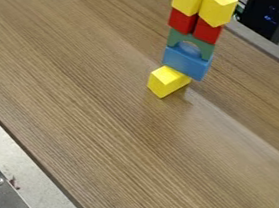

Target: Remove the yellow cube

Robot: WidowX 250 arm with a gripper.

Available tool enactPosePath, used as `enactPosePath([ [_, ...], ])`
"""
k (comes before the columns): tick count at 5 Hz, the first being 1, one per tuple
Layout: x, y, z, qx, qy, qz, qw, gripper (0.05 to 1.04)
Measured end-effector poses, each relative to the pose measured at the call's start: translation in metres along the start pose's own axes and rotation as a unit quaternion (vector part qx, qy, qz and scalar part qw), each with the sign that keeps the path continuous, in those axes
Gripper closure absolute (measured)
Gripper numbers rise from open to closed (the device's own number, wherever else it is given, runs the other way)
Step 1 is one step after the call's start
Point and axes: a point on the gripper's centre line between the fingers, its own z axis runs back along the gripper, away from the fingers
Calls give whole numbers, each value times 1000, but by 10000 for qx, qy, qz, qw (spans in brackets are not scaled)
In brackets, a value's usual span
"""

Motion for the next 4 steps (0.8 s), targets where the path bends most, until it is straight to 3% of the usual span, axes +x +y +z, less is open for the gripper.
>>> enactPosePath([
  [1,0,0,-14,126,165,15,9998,84],
  [2,1,2,-26,88,243,488,9985,84],
  [4,-2,9,-17,-244,-144,1295,9912,84],
])
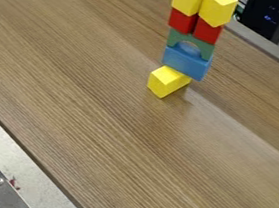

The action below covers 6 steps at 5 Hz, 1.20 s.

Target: Remove the yellow cube

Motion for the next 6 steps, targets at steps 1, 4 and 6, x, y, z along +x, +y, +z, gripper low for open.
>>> enactPosePath([
  [1,2,7,0,-134,-149,571,9982,84],
  [4,16,24,-5,-152,-377,1653,9854,84],
  [6,19,32,-29,508,-253,1761,9827,84],
])
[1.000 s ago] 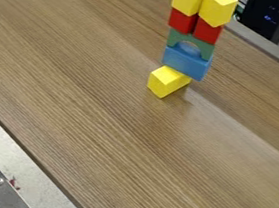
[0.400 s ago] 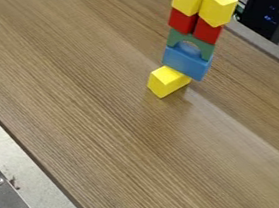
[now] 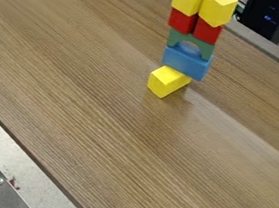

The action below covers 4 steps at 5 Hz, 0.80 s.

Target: Remove the yellow cube

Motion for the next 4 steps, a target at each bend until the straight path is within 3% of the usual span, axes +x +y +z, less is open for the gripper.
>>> enactPosePath([
  [1,0,-2,-9,92,38,32,9999,84],
  [4,1,-6,-21,64,-3,353,9994,84],
])
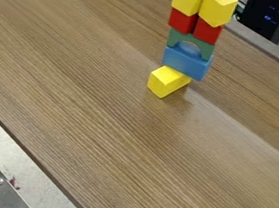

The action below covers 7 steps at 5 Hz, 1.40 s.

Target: Remove the yellow cube

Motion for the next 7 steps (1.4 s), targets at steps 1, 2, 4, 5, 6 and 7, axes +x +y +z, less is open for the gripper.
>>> enactPosePath([
  [1,1,0,-4,-17,-27,-2,10000,84],
  [2,2,1,-7,-8,-27,32,10000,84],
  [4,2,2,-18,118,11,38,9999,84],
  [5,3,2,-21,103,12,67,9999,84],
  [6,1,2,-29,224,65,80,9997,124],
  [7,2,3,-29,230,79,152,9996,426],
])
